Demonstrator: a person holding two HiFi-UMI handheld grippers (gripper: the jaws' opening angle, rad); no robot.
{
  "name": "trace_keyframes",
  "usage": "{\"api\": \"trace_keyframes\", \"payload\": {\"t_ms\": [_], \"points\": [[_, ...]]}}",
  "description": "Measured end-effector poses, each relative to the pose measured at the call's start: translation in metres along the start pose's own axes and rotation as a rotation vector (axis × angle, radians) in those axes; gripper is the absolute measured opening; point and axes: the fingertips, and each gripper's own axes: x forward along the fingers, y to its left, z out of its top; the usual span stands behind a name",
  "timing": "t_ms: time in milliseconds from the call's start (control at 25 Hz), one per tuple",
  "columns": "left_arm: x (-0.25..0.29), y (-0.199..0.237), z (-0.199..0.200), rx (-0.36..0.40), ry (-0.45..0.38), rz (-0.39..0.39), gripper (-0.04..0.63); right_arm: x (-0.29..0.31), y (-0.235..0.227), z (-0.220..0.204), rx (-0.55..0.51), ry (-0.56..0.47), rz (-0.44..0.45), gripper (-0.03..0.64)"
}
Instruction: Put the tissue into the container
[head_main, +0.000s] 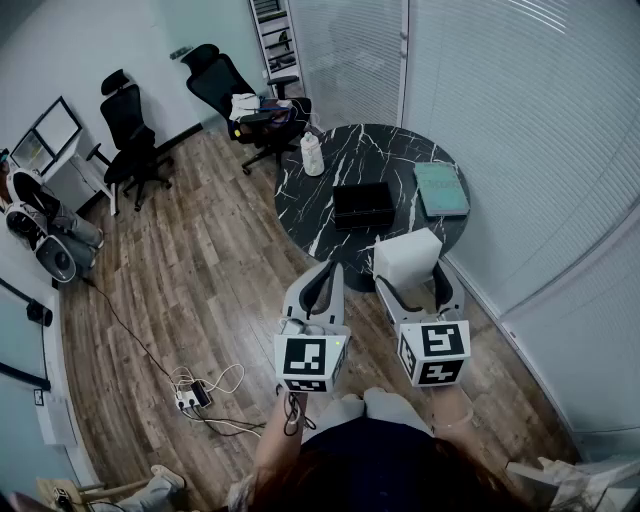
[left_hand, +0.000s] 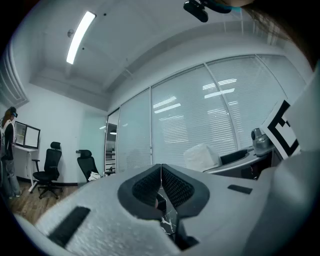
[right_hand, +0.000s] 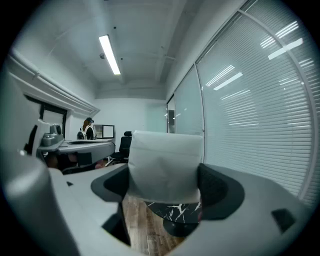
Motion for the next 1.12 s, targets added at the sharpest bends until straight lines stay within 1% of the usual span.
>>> {"api": "trace_keyframes", "payload": {"t_ms": [120, 320, 600, 840, 1120], "points": [[-0.001, -0.003, 0.003, 0.004, -0.001, 0.005, 0.029, -0.003, 0.000, 0.002, -0.003, -0.004, 0.003, 0.417], [0.002, -0.010, -0.002, 0.008, 0.000, -0.014, 0.029, -0.005, -0.005, 0.004, 0.002, -0.020, -0.003, 0.417], [0.012, -0.015, -0.007, -0.002, 0.018, -0.017, 0.029, -0.002, -0.012, 0.003, 0.014, -0.019, 0.005, 0.417], [0.029, -0.022, -0.012, 0.001, 0.034, -0.017, 0.029, 0.010, -0.024, -0.006, 0.030, 0.003, 0.023, 0.417], [0.053, -0.028, -0.016, -0.003, 0.034, 0.008, 0.029, 0.027, -0.042, -0.008, 0.043, 0.002, 0.068, 0.417]]}}
